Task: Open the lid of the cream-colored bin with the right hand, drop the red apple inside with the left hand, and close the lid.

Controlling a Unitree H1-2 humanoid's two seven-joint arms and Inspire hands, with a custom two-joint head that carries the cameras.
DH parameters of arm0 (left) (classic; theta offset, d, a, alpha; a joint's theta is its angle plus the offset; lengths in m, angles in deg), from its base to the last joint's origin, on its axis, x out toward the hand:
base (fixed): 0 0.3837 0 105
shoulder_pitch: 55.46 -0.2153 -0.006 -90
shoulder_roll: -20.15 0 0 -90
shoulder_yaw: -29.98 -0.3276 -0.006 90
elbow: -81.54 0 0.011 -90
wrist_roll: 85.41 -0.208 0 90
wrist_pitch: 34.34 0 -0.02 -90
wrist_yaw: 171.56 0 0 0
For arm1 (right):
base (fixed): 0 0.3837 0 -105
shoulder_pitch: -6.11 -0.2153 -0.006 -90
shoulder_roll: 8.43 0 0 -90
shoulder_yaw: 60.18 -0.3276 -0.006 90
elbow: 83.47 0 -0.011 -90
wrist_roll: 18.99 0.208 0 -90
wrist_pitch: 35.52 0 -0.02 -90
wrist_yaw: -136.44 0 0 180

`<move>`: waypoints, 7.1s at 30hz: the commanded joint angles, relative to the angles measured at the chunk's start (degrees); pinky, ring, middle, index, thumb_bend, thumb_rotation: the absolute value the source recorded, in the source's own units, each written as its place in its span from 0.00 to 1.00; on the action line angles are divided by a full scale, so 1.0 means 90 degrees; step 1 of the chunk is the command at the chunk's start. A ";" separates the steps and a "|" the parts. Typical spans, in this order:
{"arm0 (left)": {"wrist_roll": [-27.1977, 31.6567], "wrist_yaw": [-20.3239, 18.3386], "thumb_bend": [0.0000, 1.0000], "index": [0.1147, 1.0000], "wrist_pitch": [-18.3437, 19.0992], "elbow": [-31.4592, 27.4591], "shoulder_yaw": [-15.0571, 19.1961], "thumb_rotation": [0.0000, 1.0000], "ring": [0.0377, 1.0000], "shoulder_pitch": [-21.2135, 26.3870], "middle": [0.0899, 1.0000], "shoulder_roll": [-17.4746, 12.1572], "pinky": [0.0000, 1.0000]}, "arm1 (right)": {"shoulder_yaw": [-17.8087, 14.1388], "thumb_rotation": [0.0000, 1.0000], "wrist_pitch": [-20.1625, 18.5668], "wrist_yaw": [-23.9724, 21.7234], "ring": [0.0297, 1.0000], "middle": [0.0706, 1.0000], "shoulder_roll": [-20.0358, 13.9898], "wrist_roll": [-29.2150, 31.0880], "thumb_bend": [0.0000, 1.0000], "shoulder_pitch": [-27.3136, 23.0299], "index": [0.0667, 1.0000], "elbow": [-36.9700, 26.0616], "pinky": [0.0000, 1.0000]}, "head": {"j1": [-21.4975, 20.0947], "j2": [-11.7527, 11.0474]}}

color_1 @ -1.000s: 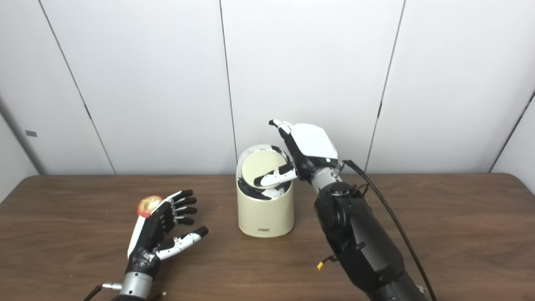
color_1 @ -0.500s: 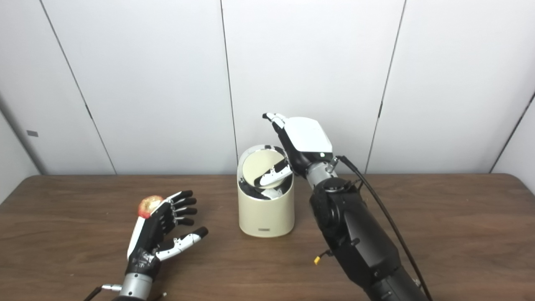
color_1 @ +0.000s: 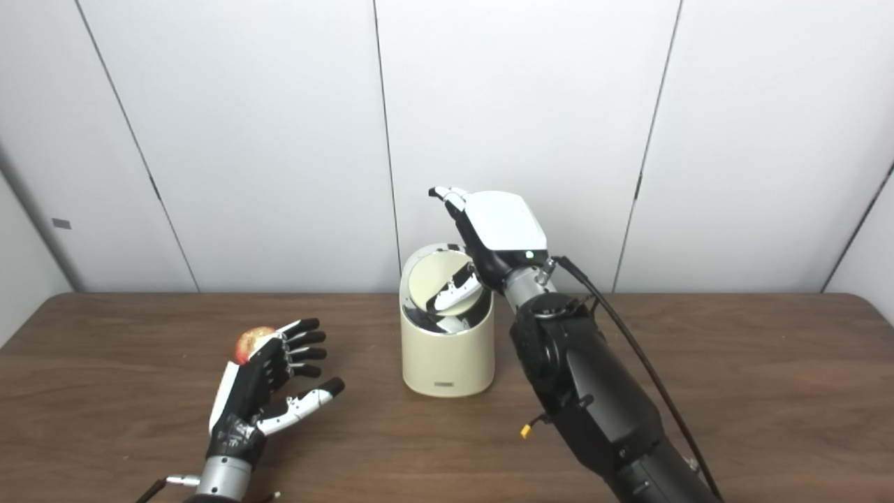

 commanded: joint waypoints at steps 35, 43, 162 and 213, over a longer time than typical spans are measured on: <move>0.0091 -0.0044 0.73 0.77 -0.0247 0.0026 -0.0014 0.10 0.70 0.0254 0.74 -0.0078 0.62 | -0.0964 0.20 -0.0411 -0.0981 0.80 0.86 -0.0380 0.0605 0.84 0.0178 0.85 -0.1784 0.62 | -0.0044 -0.0004; 0.0095 -0.0049 0.73 0.78 -0.0282 0.0050 -0.0026 0.10 0.69 0.0248 0.74 -0.0086 0.61 | -0.0974 0.19 -0.0477 -0.0996 0.80 0.87 -0.0395 0.0599 0.84 0.0257 0.86 -0.1730 0.63 | -0.0034 -0.0010; -0.2397 0.1160 0.93 0.91 0.1235 0.1431 -0.0304 0.28 0.95 0.1203 0.87 -0.1513 0.86 | -0.2635 0.00 0.1552 0.0815 0.74 0.84 0.0035 0.3485 0.80 0.3709 0.82 -0.2274 0.63 | 0.1471 -0.0125; -0.3078 0.2151 0.52 0.41 0.0955 0.1254 -0.0892 0.00 0.63 0.1066 0.44 -0.1513 0.87 | -0.2528 0.00 0.1571 0.0898 0.73 0.84 0.0081 0.3444 0.77 0.3649 0.82 -0.2197 0.61 | 0.1254 0.0004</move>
